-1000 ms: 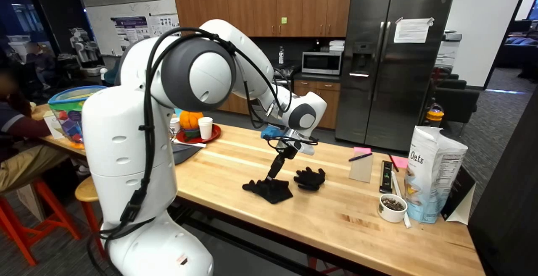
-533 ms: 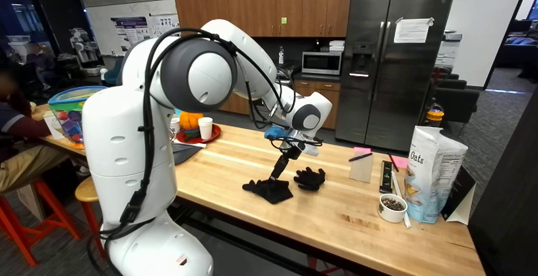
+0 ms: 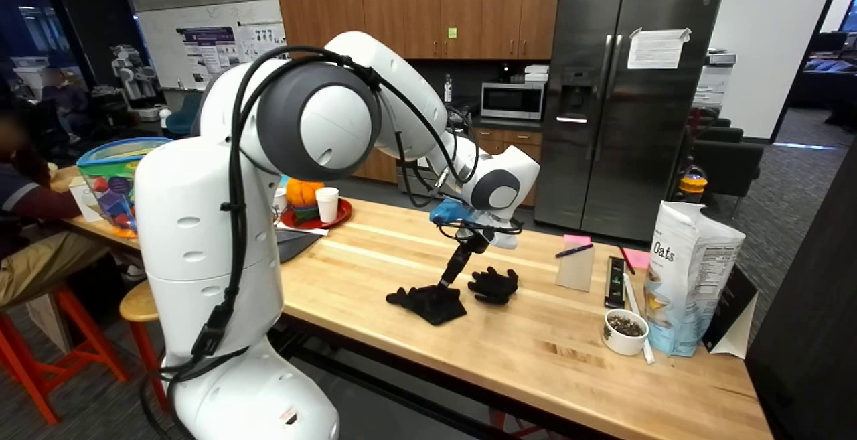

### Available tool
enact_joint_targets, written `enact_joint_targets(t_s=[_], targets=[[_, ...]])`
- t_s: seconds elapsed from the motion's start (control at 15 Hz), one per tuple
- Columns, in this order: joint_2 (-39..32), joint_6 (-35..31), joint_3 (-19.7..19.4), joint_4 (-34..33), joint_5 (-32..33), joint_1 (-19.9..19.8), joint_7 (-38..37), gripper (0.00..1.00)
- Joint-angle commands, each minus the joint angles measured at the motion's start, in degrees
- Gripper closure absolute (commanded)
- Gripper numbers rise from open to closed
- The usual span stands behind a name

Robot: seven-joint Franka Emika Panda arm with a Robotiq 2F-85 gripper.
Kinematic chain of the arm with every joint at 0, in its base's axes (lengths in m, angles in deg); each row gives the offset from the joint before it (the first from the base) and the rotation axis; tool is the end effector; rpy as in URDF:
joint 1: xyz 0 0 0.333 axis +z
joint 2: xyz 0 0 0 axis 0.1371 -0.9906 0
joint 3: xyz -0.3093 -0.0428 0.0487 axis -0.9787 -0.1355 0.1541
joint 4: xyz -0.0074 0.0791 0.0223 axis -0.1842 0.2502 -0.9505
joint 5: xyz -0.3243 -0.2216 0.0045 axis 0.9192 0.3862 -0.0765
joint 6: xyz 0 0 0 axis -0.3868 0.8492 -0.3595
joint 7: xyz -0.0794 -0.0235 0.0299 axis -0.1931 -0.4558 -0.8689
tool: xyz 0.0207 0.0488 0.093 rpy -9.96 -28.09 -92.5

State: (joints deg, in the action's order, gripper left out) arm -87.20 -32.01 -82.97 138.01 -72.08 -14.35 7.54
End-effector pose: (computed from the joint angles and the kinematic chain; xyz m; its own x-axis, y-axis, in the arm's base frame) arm 0.4984 -0.1064 0.3345 0.0769 -0.8941 -0.4412 -0.9636 -0.1803 0.1975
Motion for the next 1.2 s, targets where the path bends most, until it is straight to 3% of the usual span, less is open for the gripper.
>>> enact_joint_targets(t_s=[0.0,0.67,1.13], targets=[[-1.57,-1.56,-0.23,-1.07,-1.66,-0.75,-0.29,0.00],[-7.80,-2.94,-0.06,-4.46,-4.35,-0.76,1.14,0.00],[-9.43,-5.86,0.75,-4.74,-2.30,0.63,2.62,0.00]])
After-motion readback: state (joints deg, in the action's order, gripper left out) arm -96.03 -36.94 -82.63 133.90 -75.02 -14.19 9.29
